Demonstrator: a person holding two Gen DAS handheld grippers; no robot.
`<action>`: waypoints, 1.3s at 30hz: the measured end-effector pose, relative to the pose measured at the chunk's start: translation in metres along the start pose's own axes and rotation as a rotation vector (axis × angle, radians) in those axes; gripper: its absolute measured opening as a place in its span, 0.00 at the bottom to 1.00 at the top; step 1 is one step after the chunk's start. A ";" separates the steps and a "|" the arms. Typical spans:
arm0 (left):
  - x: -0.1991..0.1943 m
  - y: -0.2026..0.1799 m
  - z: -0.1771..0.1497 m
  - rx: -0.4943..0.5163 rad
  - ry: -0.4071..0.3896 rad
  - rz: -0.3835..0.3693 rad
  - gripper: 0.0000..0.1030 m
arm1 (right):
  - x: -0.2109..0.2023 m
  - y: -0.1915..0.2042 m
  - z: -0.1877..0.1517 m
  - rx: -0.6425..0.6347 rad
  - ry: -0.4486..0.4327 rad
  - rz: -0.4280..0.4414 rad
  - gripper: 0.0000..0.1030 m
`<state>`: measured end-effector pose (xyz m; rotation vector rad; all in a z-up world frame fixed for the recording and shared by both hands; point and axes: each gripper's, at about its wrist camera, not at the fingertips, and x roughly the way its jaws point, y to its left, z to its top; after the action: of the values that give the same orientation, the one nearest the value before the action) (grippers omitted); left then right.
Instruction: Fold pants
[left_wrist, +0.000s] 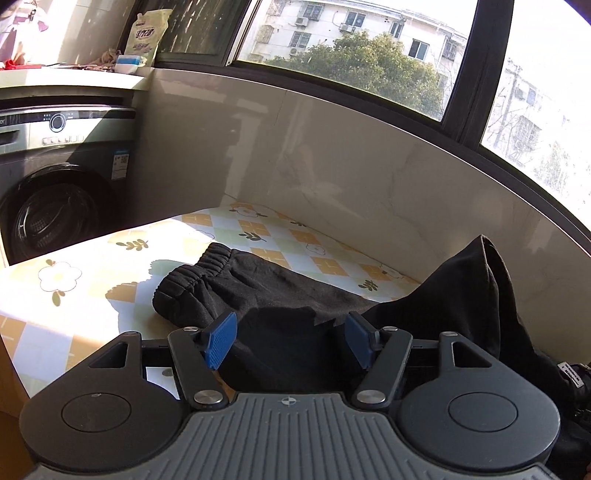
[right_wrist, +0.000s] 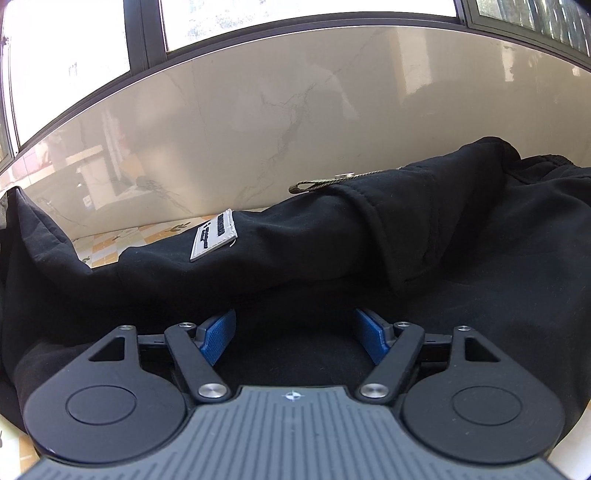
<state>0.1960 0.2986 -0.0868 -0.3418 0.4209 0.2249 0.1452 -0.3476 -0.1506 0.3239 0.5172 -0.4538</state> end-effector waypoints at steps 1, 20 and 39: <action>0.000 -0.006 -0.002 0.014 0.004 -0.010 0.67 | 0.000 0.000 0.000 -0.006 0.001 0.000 0.72; 0.032 -0.099 -0.041 0.268 0.131 -0.189 0.87 | 0.021 0.023 -0.004 -0.139 0.118 -0.050 1.00; 0.063 -0.097 -0.029 0.328 0.122 -0.169 0.18 | -0.010 0.014 0.005 -0.174 0.112 0.074 0.99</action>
<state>0.2687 0.2077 -0.1120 -0.0677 0.5375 -0.0320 0.1469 -0.3344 -0.1382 0.2008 0.6472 -0.3171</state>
